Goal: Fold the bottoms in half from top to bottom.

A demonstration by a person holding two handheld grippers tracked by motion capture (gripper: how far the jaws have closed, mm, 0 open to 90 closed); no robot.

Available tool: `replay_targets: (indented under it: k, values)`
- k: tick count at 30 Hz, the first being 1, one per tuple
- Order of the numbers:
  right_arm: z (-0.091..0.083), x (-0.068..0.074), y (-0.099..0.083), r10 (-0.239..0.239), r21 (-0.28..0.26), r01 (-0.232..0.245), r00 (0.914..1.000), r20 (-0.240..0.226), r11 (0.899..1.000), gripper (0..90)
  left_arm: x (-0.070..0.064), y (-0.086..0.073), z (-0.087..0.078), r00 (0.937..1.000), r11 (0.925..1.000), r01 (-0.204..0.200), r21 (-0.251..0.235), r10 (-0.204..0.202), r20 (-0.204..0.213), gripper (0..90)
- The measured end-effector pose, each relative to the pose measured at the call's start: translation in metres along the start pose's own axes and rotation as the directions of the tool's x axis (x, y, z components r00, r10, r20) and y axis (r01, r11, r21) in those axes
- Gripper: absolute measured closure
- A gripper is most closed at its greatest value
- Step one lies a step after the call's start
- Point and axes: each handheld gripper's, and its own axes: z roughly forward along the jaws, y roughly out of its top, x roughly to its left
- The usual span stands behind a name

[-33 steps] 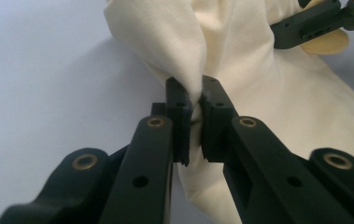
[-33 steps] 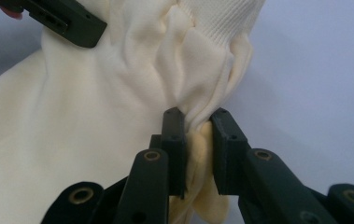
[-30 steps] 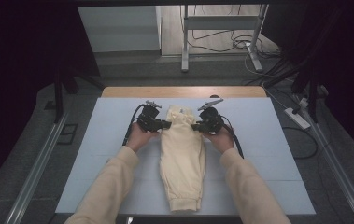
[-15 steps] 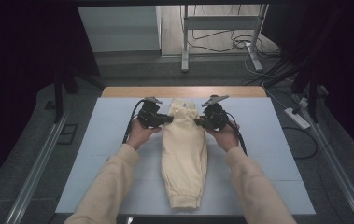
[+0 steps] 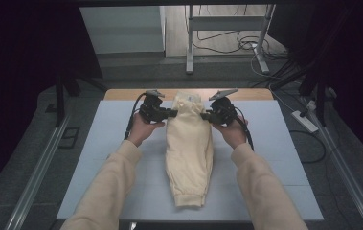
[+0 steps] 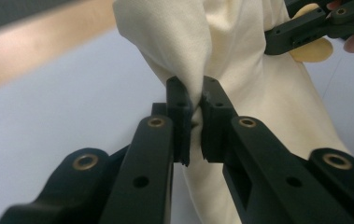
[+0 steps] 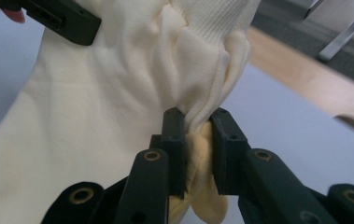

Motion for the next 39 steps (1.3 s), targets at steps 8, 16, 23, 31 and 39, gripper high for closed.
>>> replay_targets:
  k: [8,16,23,31,39]
  values:
    - [-0.011,0.0,0.008,-0.002,-0.025,0.003,0.9998,0.02,1.0,76.7,-0.003,0.002,-0.002,0.9999,0.9999,-0.015,-0.007,0.015,-0.003,83.4]
    - [-0.015,-0.011,0.022,-0.013,-0.041,0.016,0.998,0.062,0.999,77.1,-0.001,0.03,-0.009,0.9981,0.9979,-0.053,-0.038,0.052,-0.035,83.9]
    - [-0.032,-0.015,0.044,-0.048,-0.101,0.062,0.9894,0.137,0.993,77.0,-0.004,0.05,-0.017,0.9945,0.9933,-0.092,-0.071,0.088,-0.058,83.9]
    - [-0.021,-0.015,0.027,-0.034,-0.076,0.043,0.9914,0.126,0.996,77.1,-0.003,0.036,-0.004,0.995,0.9954,-0.086,-0.042,0.084,-0.054,84.2]
    - [-0.021,-0.018,0.04,-0.053,-0.097,0.068,0.9877,0.147,0.993,77.2,0.005,0.05,-0.014,0.9919,0.9928,-0.1,-0.067,0.094,-0.086,84.2]
